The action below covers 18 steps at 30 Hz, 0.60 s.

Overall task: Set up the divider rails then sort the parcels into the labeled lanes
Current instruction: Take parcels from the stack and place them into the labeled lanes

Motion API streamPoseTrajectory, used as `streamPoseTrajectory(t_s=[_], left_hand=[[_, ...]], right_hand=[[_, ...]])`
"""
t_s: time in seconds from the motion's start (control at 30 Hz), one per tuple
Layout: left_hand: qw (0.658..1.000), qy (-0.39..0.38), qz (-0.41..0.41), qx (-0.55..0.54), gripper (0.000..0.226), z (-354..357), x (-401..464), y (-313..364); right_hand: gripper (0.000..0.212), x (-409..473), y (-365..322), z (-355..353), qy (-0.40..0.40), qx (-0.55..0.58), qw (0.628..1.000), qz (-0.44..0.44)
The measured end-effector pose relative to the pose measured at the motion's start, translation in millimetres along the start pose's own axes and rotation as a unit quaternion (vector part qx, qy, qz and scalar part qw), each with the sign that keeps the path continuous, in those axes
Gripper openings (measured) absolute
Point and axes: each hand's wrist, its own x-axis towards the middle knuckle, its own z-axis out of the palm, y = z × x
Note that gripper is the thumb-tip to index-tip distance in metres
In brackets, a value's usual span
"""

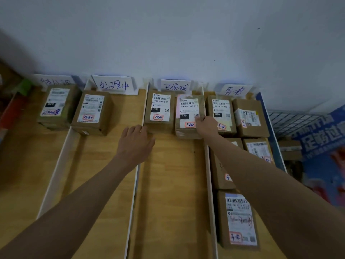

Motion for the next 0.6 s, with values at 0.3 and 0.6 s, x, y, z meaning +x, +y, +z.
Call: streamPoseTrajectory(t_s=[0.3,0.6], left_hand=[[1.0,0.001,0.006,-0.015,0.051,10,3,2],[1.0,-0.007,0.014,-0.021,0.053,-7,-21,-1]], right_hand=[[0.031,21,0,17,-0.021,-0.038,0.999,0.012],[0.038,-46,-15,-13,-0.012,-0.143,0.984,-0.103]])
